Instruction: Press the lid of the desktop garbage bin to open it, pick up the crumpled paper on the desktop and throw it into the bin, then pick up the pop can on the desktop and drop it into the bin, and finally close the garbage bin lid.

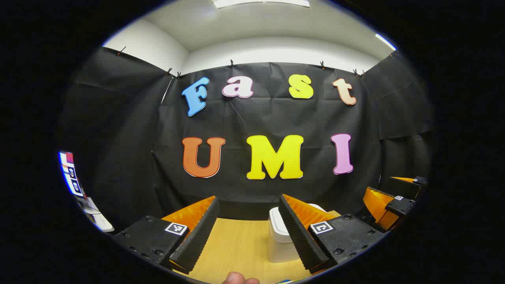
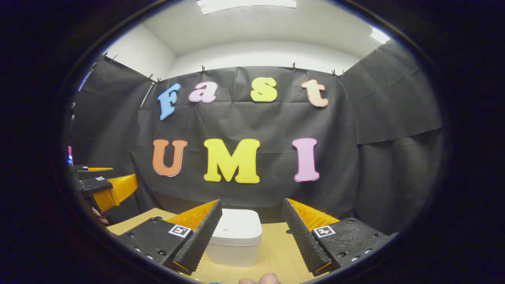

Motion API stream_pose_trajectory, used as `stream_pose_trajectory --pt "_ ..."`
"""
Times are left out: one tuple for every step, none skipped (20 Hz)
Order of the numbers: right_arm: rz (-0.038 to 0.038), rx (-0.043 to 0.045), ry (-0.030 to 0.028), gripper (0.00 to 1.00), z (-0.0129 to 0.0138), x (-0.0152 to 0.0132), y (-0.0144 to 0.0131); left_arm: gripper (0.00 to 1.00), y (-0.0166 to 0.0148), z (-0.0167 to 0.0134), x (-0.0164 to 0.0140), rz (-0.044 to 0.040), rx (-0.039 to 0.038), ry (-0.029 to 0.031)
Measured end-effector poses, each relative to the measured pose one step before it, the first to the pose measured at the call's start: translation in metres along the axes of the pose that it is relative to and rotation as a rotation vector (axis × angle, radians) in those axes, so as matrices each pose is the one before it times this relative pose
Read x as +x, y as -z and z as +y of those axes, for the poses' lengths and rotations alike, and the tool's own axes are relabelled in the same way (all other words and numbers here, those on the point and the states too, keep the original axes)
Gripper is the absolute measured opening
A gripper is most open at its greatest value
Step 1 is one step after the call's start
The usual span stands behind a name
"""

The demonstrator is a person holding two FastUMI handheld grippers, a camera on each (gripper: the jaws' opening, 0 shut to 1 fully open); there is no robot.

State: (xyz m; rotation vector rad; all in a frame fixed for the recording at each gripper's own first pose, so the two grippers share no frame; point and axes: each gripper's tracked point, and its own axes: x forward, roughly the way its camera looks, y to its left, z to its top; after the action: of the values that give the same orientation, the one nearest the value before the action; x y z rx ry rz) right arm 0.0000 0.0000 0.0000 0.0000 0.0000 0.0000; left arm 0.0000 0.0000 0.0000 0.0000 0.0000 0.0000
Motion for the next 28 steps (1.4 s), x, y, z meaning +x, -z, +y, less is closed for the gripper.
stream_pose_trajectory --pt "-0.00458 0.001 -0.00706 0.96 0.00243 0.00148 -0.00035 0.97 0.0025 -0.00165 0.00212 -0.00162 0.00703 0.00513" --pt "0.00206 -0.00494 -0.0039 0.94 0.00108 0.00201 0.00059 0.97 0.00165 -0.00107 0.00266 0.00482 0.00623 0.00057" --pt "0.00915 -0.00641 0.00154 0.96 -0.00149 0.00113 0.00424 0.97 0.00413 0.00028 0.00093 0.01022 0.00516 -0.00322" --pt "0.00532 -0.0013 0.00173 0.96 -0.00101 0.00022 0.00167 0.97 0.00271 -0.00038 0.00072 0.00807 0.00384 -0.00161" --pt "0.00213 0.00435 -0.00093 0.95 0.00083 -0.00037 0.0011 0.97 0.00266 -0.00148 0.00108 0.00865 -0.00235 0.0028" --pt "0.00458 0.00536 0.00386 0.96 0.0002 0.00069 0.00035 0.97 0.00114 -0.00256 0.00125 0.00843 -0.00436 0.00544" --pt "0.00277 0.0028 0.0032 0.96 -0.00217 -0.00012 0.00113 0.97 0.00307 -0.00136 0.00103 0.00557 -0.00276 0.00353" --pt "0.00032 0.00001 -0.0005 0.96 0.00008 0.00014 -0.00049 0.97 0.00107 -0.00076 0.00033 0.00396 -0.0008 0.00314" --pt "-0.00312 -0.00503 -0.00235 0.96 0.00085 -0.00056 -0.00087 0.97 0.00084 -0.00125 0.00016 0.00347 0.00106 0.00375" --pt "-0.00199 -0.00112 -0.0036 0.96 0.00067 -0.00011 -0.00147 0.97 0.00163 0.00011 -0.00004 0.0007 0.00351 0.00131" --pt "0.00082 0.00447 -0.00591 0.96 0.00056 0.00057 0.00065 0.97 -0.00047 0.00015 -0.00061 0.00134 0.00164 -0.00159" --pt "-0.00059 0.00219 0.00081 0.96 -0.00025 0.00042 -0.00093 0.97 0.00168 -0.0007 -0.00026 0.00303 -0.00321 0.00061" --pt "-0.0028 0.00045 0.00294 0.96 -0.00085 -0.00019 -0.00101 0.97 0.00069 0.00015 -0.00027 0.00377 -0.00291 -0.00134" --pt "-0.00283 -0.00107 0.00094 0.96 -0.00003 0.00006 -0.00185 0.97 0.00075 0.00123 0.00021 0.00124 -0.00084 -0.00324" --pt "-0.00001 -0.00066 -0.00095 0.96 0.00065 -0.00046 0.00037 0.97 0.00137 0.00145 -0.00042 0.00011 -0.0018 -0.00376" --pt "0.00215 -0.00232 -0.00025 0.96 0.00051 0.00024 0.00038 0.97 0.00023 0.00175 -0.00089 0.00393 -0.0031 -0.01033" --pt "0.00361 -0.00301 -0.00033 0.96 0.00113 0.0003 0.00216 0.97 0.00114 0.00177 -0.00105 0.00231 -0.00775 -0.0064" --pt "0.0047 -0.00127 0.00197 0.97 -0.00046 0.00048 0.00042 0.97 0.00046 -0.00136 0.00004 0.00065 -0.00662 0.00339" --pt "0.00421 0.00078 0.00122 0.96 -0.00058 0.00033 0.0016 0.97 0.00066 -0.00222 -0.00095 0.00044 0.00038 0.00416" --pt "0.00371 0.0035 0.00011 0.96 0.00046 0.00104 -0.00065 0.97 -0.00197 -0.00097 -0.00174 -0.00038 0.00732 0.00277" --pt "0.00272 0.00134 0.00025 0.96 -0.00003 -0.00002 0.00063 0.97 -0.00055 -0.00013 0.00056 -0.00566 0.00482 0.00259" --pt "-0.00126 0.00071 -0.00006 0.96 -0.00017 0.00048 -0.00099 0.97 -0.00172 -0.0023 0.00019 -0.00468 0.00148 0.00479" --pt "-0.00137 -0.00091 -0.00035 0.96 0.00007 0.00053 -0.00043 0.97 -0.00071 -0.00098 -0.00068 -0.00433 0.00095 0.00521" --pt "-0.00204 -0.00167 -0.00182 0.96 0.00028 0.00065 -0.00108 0.97 -0.00006 -0.0011 0.00024 -0.00148 0.00207 0.00278" --pt "0.00087 -0.00147 -0.00312 0.96 0.00102 0.00083 0.00099 0.97 0.00084 -0.00223 0.00114 -0.00145 -0.00067 0.00468" --pt "0.00342 -0.00075 -0.0038 0.96 0.00129 0.00049 0.00027 0.97 0.0029 -0.00109 0.00045 0.00425 -0.00373 0.00265" --pt "0.00274 -0.00258 -0.00255 0.96 -0.00008 0.00088 0.00091 0.97 0.0035 -0.00021 0.00125 0.00883 -0.00612 0.0006" --pt "0.00326 -0.00335 -0.00158 0.96 0.00039 0.00112 0.00011 0.97 0.00351 -0.00089 0.00104 0.00789 -0.00254 0.00118"
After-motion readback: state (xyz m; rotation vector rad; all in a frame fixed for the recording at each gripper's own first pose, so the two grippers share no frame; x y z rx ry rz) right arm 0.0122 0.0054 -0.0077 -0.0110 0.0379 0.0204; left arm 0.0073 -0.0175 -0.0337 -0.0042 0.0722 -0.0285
